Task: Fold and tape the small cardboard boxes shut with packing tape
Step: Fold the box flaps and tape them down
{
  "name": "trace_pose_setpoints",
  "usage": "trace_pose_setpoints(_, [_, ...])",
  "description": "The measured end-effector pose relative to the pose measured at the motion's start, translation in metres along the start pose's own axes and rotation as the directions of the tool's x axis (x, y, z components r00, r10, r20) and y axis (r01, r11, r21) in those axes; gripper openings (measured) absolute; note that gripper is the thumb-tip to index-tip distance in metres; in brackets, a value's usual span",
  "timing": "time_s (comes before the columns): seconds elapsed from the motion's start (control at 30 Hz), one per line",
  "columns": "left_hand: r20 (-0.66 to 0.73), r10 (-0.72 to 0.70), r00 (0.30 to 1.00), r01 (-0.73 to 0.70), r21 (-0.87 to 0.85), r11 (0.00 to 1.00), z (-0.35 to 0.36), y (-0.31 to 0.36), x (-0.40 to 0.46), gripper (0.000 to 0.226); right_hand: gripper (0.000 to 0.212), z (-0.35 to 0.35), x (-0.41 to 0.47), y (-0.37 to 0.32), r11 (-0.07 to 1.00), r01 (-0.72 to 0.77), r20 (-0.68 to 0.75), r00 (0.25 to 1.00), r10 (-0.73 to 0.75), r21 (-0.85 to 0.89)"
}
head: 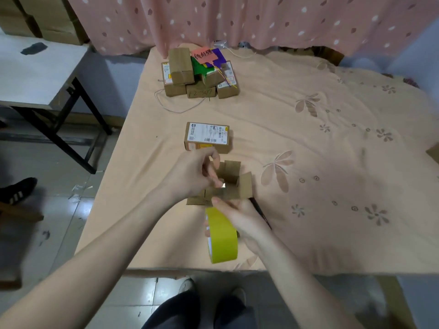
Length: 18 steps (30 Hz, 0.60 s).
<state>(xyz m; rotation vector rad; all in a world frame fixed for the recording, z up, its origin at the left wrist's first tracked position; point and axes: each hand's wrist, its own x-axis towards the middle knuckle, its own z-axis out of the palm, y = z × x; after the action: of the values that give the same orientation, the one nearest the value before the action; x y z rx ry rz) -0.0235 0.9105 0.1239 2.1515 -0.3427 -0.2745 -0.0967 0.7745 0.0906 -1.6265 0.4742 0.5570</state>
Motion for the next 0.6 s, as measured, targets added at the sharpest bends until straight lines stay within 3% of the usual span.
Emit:
trace_pose_setpoints(0.23, [0.156, -0.188, 0.97, 0.197, -0.042, 0.98, 0.006, -0.059, 0.015, 0.029, 0.036, 0.021, 0.022, 0.027, 0.963, -0.222, 0.024, 0.975, 0.221, 0.156])
trace_pose_setpoints(0.6, [0.21, -0.222, 0.952, 0.23, -0.014, 0.973, 0.033, -0.1, 0.046, 0.03, 0.029, 0.027, 0.056, 0.028, 0.895, -0.317, 0.048, 0.947, 0.318, 0.315])
